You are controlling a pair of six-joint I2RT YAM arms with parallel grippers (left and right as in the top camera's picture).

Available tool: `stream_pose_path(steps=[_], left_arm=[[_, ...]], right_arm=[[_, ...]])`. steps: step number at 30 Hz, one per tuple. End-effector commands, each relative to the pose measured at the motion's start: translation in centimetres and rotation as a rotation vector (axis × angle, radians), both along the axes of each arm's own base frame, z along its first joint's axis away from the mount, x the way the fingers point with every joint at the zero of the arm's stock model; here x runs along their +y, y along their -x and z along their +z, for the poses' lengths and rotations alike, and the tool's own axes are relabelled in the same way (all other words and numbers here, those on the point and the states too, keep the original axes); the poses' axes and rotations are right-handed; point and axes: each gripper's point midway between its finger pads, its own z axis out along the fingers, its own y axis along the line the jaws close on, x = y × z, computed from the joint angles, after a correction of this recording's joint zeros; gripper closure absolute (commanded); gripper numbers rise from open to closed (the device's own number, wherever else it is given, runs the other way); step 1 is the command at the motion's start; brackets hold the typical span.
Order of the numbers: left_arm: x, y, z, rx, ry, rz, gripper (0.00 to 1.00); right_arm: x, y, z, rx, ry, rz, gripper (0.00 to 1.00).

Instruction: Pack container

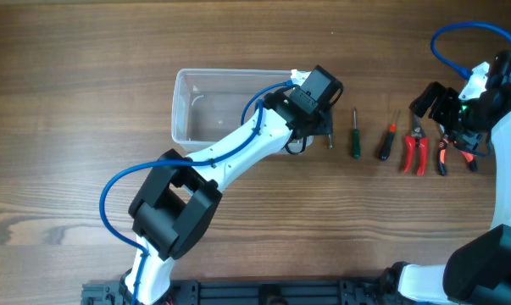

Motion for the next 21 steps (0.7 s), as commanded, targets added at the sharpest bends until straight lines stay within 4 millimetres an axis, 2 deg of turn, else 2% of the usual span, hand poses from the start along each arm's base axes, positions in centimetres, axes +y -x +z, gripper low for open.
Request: stream_pose_path(steps=[1, 5, 7, 8, 10, 12, 13, 14, 16, 19, 20, 21], left_arm=[[0.1, -1.6, 5.3, -0.104, 0.041, -0.051, 0.51], [1.4, -2.6, 11.4, -0.229, 0.062, -0.076, 0.5], [3.3, -3.3, 14.9, -0.328, 0.024, -0.071, 0.48], [5.1, -3.7, 17.1, -0.396, -0.023, -0.05, 0.46], [7.9, -4.2, 19.5, -0.467, -0.086, 0.0, 0.44], [11.9, -4.9, 21.6, -0.526, -0.171, 0.085, 0.44], [14.5, -5.3, 22.5, -0.538, -0.21, 0.148, 0.45], [16.3, -5.6, 22.8, -0.534, -0.228, 0.182, 0.47], [19.5, -6.0, 22.2, -0.485, -0.254, 0.227, 0.53], [23.5, -5.9, 19.5, -0.356, -0.317, 0.266, 0.59], [26.1, -5.5, 17.1, -0.255, -0.381, 0.29, 0.51], [26.9, -5.3, 16.2, -0.216, -0.402, 0.298, 0.48]], right_arm=[[-0.1, -0.1, -0.5, 0.012, 0.004, -0.013, 0.0], [-0.3, -0.5, -0.3, -0.005, 0.01, -0.014, 0.0], [-0.3, -0.6, -0.3, -0.01, 0.013, -0.014, 0.0], [-0.4, -0.7, -0.3, -0.015, 0.014, -0.014, 0.0], [-0.4, -0.9, -0.2, -0.022, 0.017, -0.014, 0.0], [-0.5, -1.0, -0.1, -0.028, 0.019, -0.014, 0.0], [-0.5, -1.1, -0.1, -0.032, 0.02, -0.014, 0.0], [-0.6, -1.2, -0.1, -0.038, 0.022, -0.014, 0.0], [-0.6, -1.4, 0.0, -0.046, 0.025, -0.014, 0.0], [-0.7, -1.5, 0.1, -0.052, 0.028, -0.014, 0.0], [-0.7, -1.5, 0.1, -0.052, 0.027, -0.015, 0.0], [-0.7, -1.5, 0.1, -0.051, 0.027, -0.014, 0.0]])
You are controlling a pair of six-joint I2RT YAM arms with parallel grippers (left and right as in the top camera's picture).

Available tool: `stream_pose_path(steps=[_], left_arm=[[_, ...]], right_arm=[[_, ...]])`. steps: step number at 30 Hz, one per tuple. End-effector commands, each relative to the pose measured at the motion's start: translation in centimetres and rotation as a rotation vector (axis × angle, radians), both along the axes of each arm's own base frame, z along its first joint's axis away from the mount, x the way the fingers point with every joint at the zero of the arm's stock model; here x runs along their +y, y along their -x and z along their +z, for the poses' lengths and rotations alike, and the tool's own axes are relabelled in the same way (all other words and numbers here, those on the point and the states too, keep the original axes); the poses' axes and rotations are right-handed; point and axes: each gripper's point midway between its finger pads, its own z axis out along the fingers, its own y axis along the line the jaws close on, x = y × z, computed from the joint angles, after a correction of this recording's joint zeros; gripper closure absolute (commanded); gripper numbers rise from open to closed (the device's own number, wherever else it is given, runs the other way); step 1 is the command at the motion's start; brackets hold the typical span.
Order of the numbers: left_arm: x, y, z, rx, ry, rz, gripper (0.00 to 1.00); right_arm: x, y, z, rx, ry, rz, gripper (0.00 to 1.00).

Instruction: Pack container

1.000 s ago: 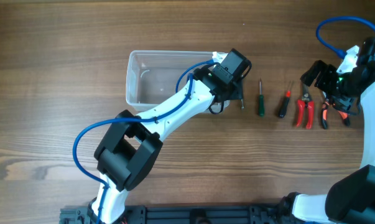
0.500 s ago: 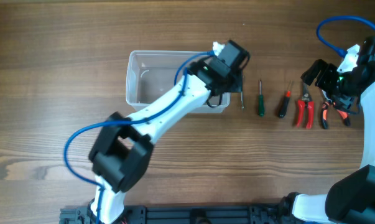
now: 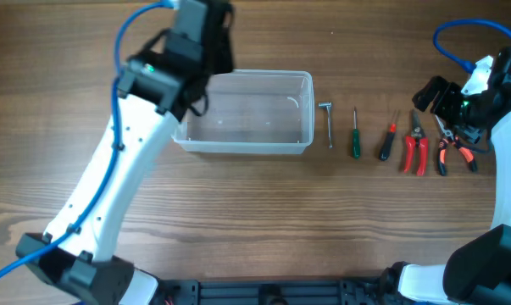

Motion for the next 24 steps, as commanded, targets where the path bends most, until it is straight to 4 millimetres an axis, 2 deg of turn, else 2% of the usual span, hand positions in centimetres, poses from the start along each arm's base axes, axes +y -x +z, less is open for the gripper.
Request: stream_pose_path(steps=[1, 3, 6, 7, 9, 10, 13, 15, 18, 24], left_arm=[[5.1, 0.4, -6.0, 0.227, -0.115, 0.089, 0.44], [6.7, 0.8, -8.2, 0.317, -0.145, 0.12, 0.41], [8.6, 1.0, -11.5, 0.434, -0.179, 0.158, 0.42], [9.0, 1.0, -12.5, 0.469, -0.188, 0.167, 0.46], [9.9, 1.1, -14.9, 0.546, -0.219, 0.164, 0.61], [10.1, 1.2, -15.7, 0.572, -0.231, 0.16, 0.64], [10.7, 1.3, -18.5, 0.656, -0.239, 0.151, 0.65], [10.7, 1.2, -19.7, 0.686, -0.228, 0.13, 0.66], [10.4, 1.1, -21.0, 0.716, -0.211, 0.089, 0.59], [10.1, 1.1, -22.4, 0.755, -0.199, 0.009, 0.54]], right_arm=[[-0.1, 0.0, -0.5, 0.016, 0.001, -0.015, 0.0], [-0.1, 0.0, -0.5, 0.016, 0.001, -0.015, 0.0], [-0.1, -0.1, -0.5, 0.014, 0.001, -0.015, 0.0], [-0.1, -0.1, -0.5, 0.014, 0.001, -0.015, 0.0], [-0.1, 0.0, -0.5, 0.014, 0.002, -0.015, 0.0], [-0.1, 0.0, -0.5, 0.014, 0.002, -0.015, 0.0], [-0.1, 0.0, -0.5, 0.015, 0.001, -0.015, 0.0], [-0.1, 0.0, -0.5, 0.015, 0.001, -0.015, 0.0], [-0.1, 0.0, -0.5, 0.017, 0.001, -0.015, 0.0], [-0.1, 0.0, -0.5, 0.018, 0.0, -0.015, 0.0]])
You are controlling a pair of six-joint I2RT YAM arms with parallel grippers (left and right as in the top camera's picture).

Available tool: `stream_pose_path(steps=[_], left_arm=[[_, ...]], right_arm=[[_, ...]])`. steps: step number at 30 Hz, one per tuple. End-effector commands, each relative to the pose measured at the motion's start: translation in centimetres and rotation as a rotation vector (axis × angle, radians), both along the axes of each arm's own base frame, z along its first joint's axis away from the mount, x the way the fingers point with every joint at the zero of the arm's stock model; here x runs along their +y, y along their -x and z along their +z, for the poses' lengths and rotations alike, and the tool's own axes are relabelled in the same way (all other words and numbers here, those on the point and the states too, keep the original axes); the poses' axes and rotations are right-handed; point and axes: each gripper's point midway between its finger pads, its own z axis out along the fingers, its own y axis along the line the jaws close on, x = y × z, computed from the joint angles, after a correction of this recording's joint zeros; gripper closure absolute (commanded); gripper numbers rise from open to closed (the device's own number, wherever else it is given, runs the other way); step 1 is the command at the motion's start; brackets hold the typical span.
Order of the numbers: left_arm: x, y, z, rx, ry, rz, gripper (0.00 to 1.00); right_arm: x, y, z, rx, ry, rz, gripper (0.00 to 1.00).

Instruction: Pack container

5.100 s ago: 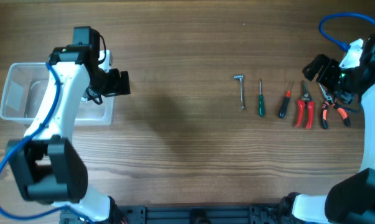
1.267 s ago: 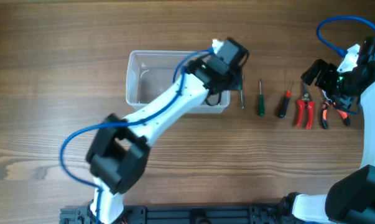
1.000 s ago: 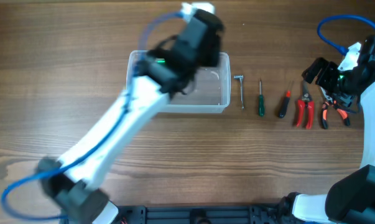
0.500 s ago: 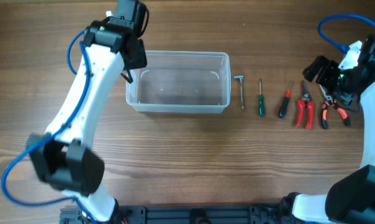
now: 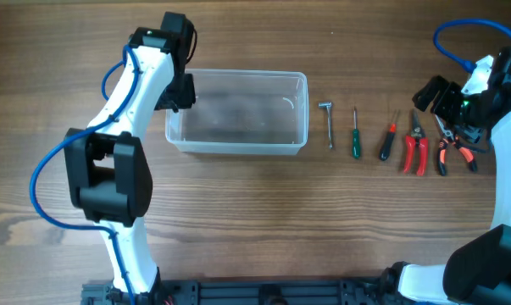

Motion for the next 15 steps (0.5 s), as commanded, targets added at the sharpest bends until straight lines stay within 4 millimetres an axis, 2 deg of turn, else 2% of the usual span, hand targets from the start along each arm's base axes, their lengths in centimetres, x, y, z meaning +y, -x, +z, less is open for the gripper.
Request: stream_pose_path(steps=[1, 3, 6, 10, 15], left_arm=[[-0.4, 0.2, -1.4, 0.051, 0.053, -0.062, 0.53], [-0.2, 0.2, -1.4, 0.051, 0.054, -0.059, 0.53], [-0.1, 0.7, -1.6, 0.077, 0.068, -0.092, 0.64], [1.1, 2.4, -2.4, 0.147, 0.061, -0.067, 0.66], [2.7, 3.6, -3.3, 0.19, 0.06, -0.029, 0.77]], right_arm=[[-0.1, 0.1, -0.6, 0.02, 0.0, -0.015, 0.0], [-0.1, 0.1, -0.6, 0.02, 0.0, -0.015, 0.0], [-0.1, 0.1, -0.6, 0.02, 0.0, -0.015, 0.0], [-0.1, 0.1, -0.6, 0.02, 0.0, -0.015, 0.0], [-0.1, 0.0, -0.5, 0.018, 0.001, -0.014, 0.0]])
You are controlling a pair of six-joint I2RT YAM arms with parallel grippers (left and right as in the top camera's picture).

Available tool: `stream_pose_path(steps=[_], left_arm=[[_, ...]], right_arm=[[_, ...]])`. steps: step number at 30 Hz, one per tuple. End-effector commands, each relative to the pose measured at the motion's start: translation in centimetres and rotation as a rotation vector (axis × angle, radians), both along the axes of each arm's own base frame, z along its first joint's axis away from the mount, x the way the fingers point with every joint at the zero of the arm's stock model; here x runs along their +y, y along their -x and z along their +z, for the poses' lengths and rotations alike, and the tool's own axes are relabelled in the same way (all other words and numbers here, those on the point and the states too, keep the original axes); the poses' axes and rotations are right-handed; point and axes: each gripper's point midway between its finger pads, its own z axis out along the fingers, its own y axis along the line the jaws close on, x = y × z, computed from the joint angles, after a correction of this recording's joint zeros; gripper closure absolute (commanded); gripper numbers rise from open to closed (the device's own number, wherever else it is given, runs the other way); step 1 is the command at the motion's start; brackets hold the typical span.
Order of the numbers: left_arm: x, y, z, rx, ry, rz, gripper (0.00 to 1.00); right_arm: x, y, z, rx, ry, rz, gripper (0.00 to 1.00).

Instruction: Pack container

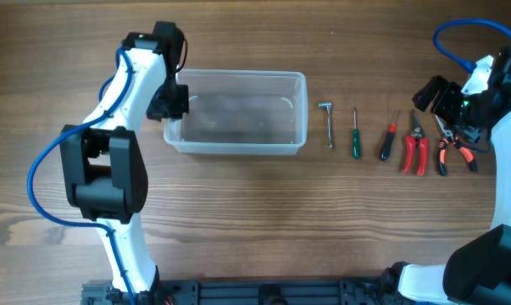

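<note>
A clear plastic container (pixel 238 114) lies left of the table's middle, with nothing showing inside. My left gripper (pixel 174 102) sits on the container's left wall, its dark fingers over the rim and seemingly clamped on it. To the container's right the tools lie in a row: an L-shaped key (pixel 327 124), a green screwdriver (pixel 354 135), a red-and-black screwdriver (pixel 386 142), red pliers (pixel 414 152) and orange-handled pliers (pixel 442 154). My right gripper (pixel 438 98) hovers above the right end of that row, its fingers apart and holding nothing.
Another pair of pliers (pixel 467 154) lies partly under the right arm. The wooden table (pixel 255 229) stretches bare in front of the container and tools. The left arm's links (pixel 102 178) stand along the container's left side.
My left gripper shifted slightly toward the front along the container's left wall. The container edged a little to the left. The right arm and the tools stayed put.
First my left arm reached across the container with its gripper near the L-shaped key. Then the gripper was above the container's far left corner. Later it sat on the left wall, and the container has since shifted slightly left. The right arm held still throughout.
</note>
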Motion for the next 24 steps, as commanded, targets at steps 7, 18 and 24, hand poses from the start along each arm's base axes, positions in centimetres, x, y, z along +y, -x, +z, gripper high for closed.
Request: stream_pose_path(steps=[7, 18, 24], left_arm=[[2.2, 1.1, -1.2, 0.054, 0.008, 0.041, 0.8], [0.4, 0.6, -0.7, 0.021, 0.076, 0.026, 0.69], [0.0, 0.1, 3.7, -0.097, 0.105, 0.022, 0.38]], right_arm=[[-0.1, 0.0, -0.5, 0.015, 0.002, -0.014, 0.0], [-0.1, 0.0, -0.5, 0.017, 0.001, -0.015, 0.0], [-0.1, 0.1, -0.6, 0.02, 0.0, -0.015, 0.0]])
